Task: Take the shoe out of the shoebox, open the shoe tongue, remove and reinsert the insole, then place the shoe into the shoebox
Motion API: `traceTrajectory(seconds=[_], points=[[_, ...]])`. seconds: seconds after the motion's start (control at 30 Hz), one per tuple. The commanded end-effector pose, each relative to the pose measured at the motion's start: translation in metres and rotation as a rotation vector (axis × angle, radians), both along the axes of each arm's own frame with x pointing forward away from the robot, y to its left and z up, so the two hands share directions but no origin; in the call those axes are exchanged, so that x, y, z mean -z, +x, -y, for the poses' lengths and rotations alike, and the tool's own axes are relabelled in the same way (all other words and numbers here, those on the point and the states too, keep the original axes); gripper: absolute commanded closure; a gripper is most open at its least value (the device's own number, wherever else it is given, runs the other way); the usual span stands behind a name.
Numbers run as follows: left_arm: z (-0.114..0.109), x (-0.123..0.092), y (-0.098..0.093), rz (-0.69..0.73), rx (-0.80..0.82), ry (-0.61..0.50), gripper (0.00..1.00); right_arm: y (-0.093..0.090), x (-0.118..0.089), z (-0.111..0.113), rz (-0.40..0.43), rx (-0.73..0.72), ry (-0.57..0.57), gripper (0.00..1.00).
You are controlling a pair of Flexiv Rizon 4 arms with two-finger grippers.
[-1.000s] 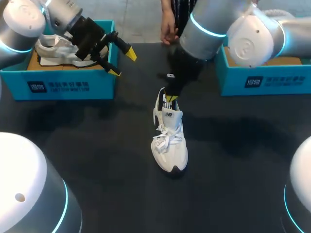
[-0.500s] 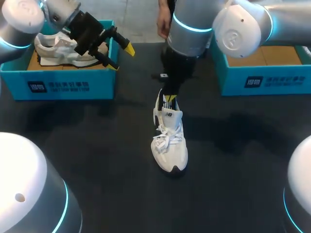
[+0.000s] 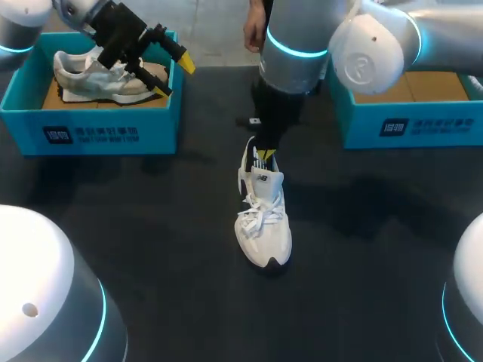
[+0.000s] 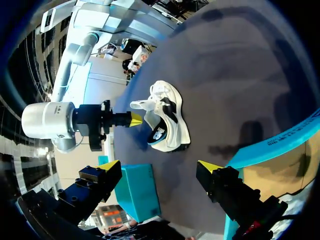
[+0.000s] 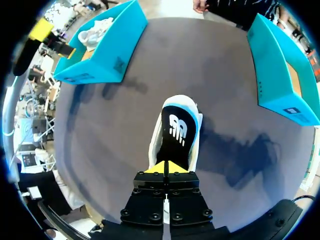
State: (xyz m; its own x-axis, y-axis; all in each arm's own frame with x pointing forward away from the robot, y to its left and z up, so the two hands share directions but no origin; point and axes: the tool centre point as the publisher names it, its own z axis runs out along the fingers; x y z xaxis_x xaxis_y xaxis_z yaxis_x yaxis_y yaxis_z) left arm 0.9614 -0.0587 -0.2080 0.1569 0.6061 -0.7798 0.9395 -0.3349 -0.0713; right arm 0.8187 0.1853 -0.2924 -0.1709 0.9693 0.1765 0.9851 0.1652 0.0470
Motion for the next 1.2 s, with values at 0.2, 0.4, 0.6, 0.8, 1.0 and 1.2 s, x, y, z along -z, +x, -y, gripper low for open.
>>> traceTrajectory(seconds=[0.2,0.4,0.6,0.8,1.0,1.2], points=[[0.004,0.000,0.001,-0.002,0.019,-0.003,0.00,-0.001,0.023,-0.008,0.026,0.034,-0.028,1.00],[0.004,0.000,0.001,-0.002,0.019,-0.003,0.00,0.001,0.041,-0.010,0.005,0.047,-0.010,1.00],[0.004,0.000,0.001,-0.002,0.019,-0.003,0.00,0.002,0.059,-0.008,-0.033,0.071,-0.006,1.00],[0.004,0.000,0.001,-0.002,0.019,-0.003,0.00,-0.003,0.071,-0.007,-0.065,0.093,-0.010,1.00],[0.004,0.000,0.001,-0.002,0.019,-0.003,0.00,-0.006,0.081,-0.004,-0.063,0.113,-0.032,1.00],[0.004,0.000,0.001,-0.002,0.019,-0.003,0.00,-0.001,0.097,-0.005,-0.061,0.108,-0.050,1.00]])
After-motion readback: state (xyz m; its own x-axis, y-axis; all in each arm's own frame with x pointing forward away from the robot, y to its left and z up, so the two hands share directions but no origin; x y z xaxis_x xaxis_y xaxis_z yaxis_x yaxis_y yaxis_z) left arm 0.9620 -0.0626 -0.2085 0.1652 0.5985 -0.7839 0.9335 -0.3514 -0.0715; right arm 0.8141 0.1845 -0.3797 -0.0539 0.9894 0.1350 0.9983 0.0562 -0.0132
